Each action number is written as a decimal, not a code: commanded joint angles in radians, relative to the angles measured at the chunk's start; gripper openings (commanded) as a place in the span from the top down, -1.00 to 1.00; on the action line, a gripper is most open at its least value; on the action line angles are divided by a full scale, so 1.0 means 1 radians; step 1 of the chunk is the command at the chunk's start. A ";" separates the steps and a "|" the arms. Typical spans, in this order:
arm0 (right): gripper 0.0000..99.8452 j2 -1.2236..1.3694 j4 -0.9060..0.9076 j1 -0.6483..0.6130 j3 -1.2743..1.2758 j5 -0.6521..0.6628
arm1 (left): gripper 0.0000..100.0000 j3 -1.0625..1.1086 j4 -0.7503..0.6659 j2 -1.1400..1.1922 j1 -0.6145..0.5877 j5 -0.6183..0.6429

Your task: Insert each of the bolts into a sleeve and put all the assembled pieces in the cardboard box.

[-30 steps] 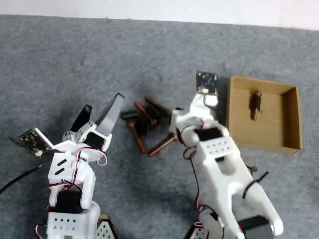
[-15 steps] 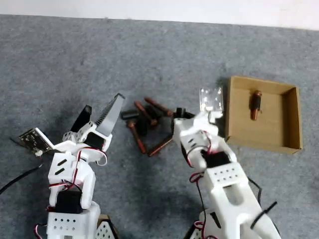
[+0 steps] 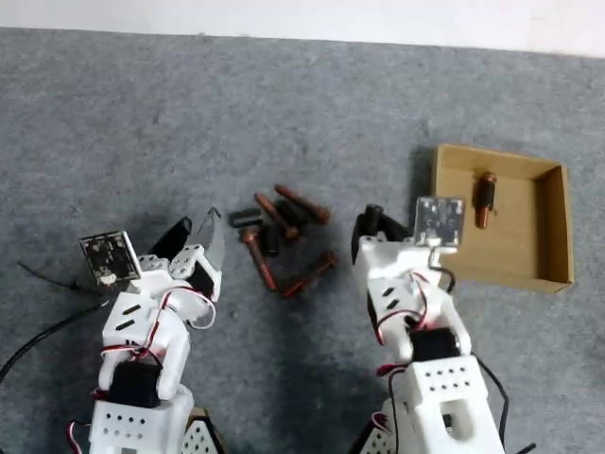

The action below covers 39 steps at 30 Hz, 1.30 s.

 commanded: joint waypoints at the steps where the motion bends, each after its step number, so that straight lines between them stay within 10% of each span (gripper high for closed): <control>1: 0.99 -0.079 -0.039 0.015 0.027 0.025 | 0.68 -0.068 0.012 -0.013 0.050 -0.021; 21: 0.99 -0.255 -0.035 0.013 0.150 0.092 | 0.62 -0.191 0.107 0.036 0.274 -0.209; 39: 0.99 -0.255 -0.035 0.035 0.150 0.091 | 0.61 -0.963 -0.098 1.471 0.274 -0.411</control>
